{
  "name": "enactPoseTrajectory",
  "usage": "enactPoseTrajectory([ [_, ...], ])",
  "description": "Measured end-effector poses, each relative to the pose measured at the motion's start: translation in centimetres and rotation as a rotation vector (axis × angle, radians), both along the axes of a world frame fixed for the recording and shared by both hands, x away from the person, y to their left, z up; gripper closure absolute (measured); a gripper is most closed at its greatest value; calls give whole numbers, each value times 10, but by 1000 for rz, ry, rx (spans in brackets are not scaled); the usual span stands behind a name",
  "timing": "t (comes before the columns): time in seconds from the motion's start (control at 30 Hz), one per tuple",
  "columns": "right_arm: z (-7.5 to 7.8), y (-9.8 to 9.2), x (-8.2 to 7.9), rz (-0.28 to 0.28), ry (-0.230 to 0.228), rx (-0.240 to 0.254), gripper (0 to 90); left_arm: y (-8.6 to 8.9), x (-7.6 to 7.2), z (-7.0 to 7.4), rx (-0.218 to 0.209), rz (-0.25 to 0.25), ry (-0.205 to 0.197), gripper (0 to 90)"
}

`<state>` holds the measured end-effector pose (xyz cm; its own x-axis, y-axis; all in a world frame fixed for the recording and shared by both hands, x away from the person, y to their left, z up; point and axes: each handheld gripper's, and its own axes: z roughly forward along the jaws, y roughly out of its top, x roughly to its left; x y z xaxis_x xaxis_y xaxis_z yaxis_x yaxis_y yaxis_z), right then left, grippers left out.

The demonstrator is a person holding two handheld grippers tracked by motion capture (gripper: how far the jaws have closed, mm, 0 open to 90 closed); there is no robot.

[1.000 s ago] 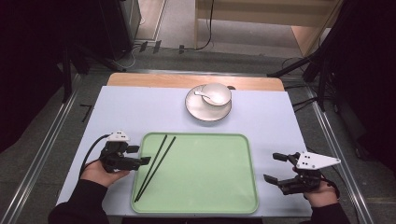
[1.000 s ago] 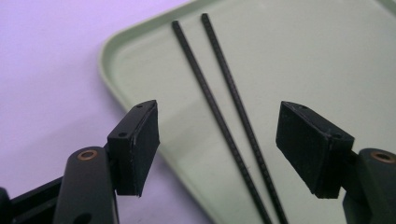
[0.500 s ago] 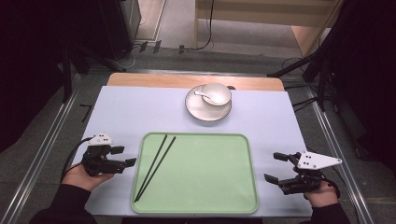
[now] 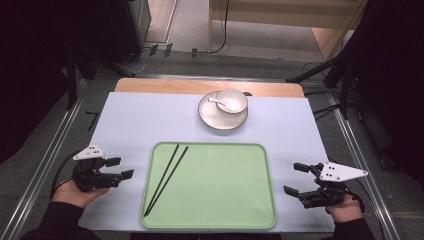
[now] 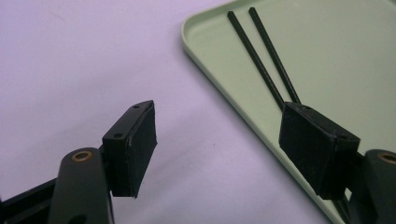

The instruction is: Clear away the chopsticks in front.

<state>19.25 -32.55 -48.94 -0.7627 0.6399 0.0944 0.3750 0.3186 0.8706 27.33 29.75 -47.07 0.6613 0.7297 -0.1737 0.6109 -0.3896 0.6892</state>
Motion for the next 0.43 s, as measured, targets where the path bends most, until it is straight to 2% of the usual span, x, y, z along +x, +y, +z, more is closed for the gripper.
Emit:
enactPoseTrajectory([
  [0.2,1,-1,-1,-7,-4,3,166,1,1,-2,9,1,-10,276],
  [0.43,0,-2,-2,-6,-2,0,166,1,4,-4,2,24,-7,267],
])
